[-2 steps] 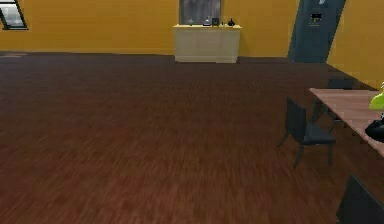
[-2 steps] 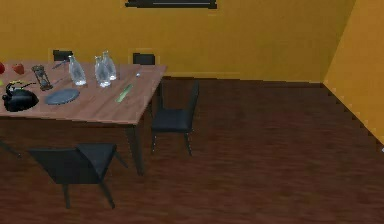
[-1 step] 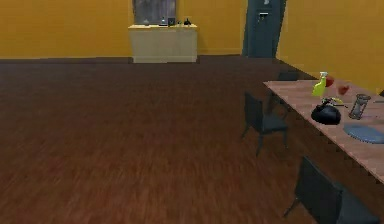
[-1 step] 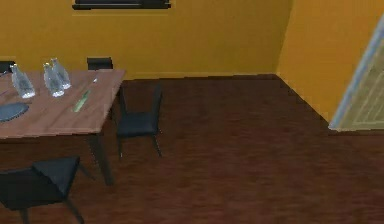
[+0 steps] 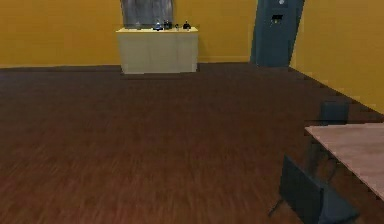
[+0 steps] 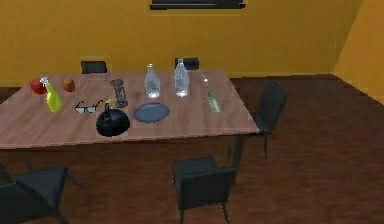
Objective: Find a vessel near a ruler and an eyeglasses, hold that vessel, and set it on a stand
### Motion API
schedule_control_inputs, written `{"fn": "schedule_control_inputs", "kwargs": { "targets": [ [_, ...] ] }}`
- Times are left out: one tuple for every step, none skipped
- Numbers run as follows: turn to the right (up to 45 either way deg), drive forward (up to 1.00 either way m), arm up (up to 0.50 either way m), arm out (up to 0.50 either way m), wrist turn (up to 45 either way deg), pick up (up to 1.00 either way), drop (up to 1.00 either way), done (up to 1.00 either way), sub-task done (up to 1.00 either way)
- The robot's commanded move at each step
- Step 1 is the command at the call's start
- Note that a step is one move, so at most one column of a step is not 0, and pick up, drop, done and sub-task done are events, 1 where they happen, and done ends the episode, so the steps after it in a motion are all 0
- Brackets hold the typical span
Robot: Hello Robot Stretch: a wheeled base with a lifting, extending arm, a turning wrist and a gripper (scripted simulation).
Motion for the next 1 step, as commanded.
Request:
{"fn": "schedule_control_inputs", "kwargs": {
  "targets": [
    [15.0, 0.0, 0.0, 0.0, 0.0, 0.0, 0.0, 0.0, 0.0]
  ]
}}
